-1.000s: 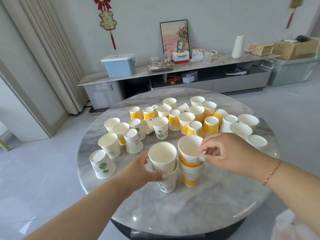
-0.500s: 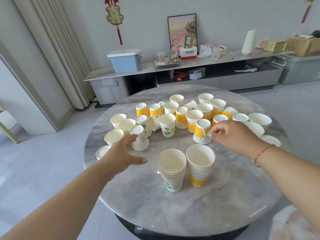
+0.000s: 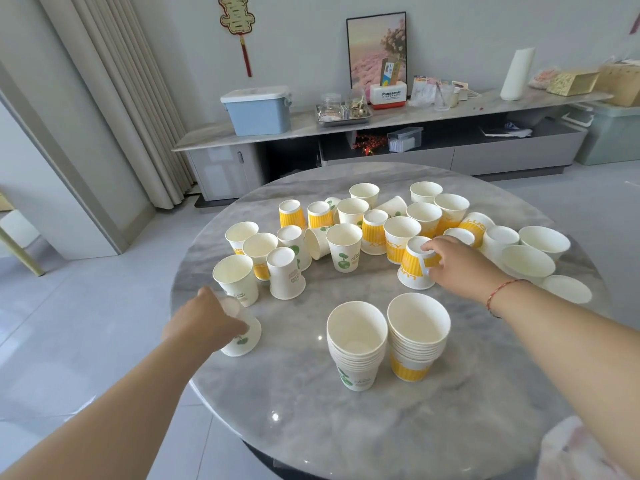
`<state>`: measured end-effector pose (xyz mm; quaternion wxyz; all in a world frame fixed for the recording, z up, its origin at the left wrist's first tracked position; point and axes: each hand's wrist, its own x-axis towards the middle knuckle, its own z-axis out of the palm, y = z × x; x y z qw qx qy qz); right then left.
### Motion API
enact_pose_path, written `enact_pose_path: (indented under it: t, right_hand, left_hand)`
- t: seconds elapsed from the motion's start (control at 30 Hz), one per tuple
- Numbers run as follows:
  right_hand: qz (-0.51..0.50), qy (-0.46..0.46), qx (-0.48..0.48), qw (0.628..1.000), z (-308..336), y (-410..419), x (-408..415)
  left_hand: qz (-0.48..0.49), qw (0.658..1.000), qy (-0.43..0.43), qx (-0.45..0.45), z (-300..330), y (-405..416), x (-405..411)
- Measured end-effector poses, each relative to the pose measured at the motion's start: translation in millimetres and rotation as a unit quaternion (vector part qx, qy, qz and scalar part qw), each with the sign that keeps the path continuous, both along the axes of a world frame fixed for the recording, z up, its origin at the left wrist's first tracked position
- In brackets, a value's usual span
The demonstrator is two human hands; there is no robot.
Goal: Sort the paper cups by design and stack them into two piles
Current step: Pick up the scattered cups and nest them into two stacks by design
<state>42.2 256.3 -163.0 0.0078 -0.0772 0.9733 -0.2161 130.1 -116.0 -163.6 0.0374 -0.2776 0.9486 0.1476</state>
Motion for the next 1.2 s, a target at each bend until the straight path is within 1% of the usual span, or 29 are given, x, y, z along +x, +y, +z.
enact_pose_path:
  t: [0.03,0.1,0.17,0.23,0.27,0.33,0.43,0.5,0.57,0.63,0.7,0.8,0.83,0.87,0.93,1.0,1.1,1.13,1.2]
  right_hand:
    - [0.005,-0.001,0.009,1.000,-3,0,-2]
    - [0.005,0.004,0.013,1.000,-5,1,-3]
    - [-0.012,0.028,0.006,1.000,-3,0,-1]
    - [-0.039,0.067,0.007,0.997,-1,-2,2]
    - [-0.051,0.087,0.013,0.995,-1,-2,4]
    - [-0.063,0.113,0.026,0.991,-2,-3,6]
    - [-0.017,0.086,0.061,0.994,-7,-3,8]
    - [0.017,0.055,0.090,0.994,-12,-4,8]
    - [0.025,0.050,0.097,0.994,-16,-5,6]
    - [0.022,0.077,0.075,0.994,-15,-6,4]
    - [0.006,0.115,0.054,0.992,-12,-7,4]
    - [-0.039,0.176,0.062,0.982,-4,-7,9]
    - [-0.046,0.183,0.061,0.980,-2,-8,10]
    - [-0.046,0.172,0.058,0.982,-2,-7,10]
    - [-0.032,0.116,0.069,0.990,-6,-4,9]
    - [-0.021,0.056,0.105,0.993,-11,0,6]
    - [-0.019,-0.027,0.169,0.985,-20,6,5]
    - [-0.025,-0.044,0.180,0.982,-23,7,4]
    - [-0.033,-0.056,0.176,0.982,-29,6,4]
  left_hand:
    - [0.005,0.999,0.008,0.035,3,2,0]
    - [0.020,0.988,0.043,0.146,10,8,2]
    - [0.031,0.956,0.084,0.281,19,17,6]
    - [0.024,0.901,0.096,0.423,25,27,9]
    - [0.022,0.872,0.095,0.480,27,32,11]
    - [0.029,0.818,0.104,0.564,29,39,12]
    - [0.064,0.745,0.123,0.653,30,47,11]
    - [0.073,0.718,0.121,0.681,31,52,12]
    - [0.074,0.706,0.109,0.696,31,54,13]
    - [0.073,0.694,0.090,0.711,31,54,13]
    - [0.078,0.674,0.078,0.730,31,54,13]
    - [0.093,0.632,0.080,0.765,28,54,13]
    - [0.096,0.617,0.084,0.776,28,54,13]
    - [0.096,0.603,0.086,0.787,27,54,13]
    - [0.094,0.580,0.087,0.804,27,55,12]
    - [0.089,0.574,0.081,0.810,27,56,12]
    - [0.066,0.598,0.066,0.796,27,56,11]
    - [0.056,0.602,0.065,0.794,28,56,12]
    - [0.038,0.592,0.076,0.802,29,56,12]
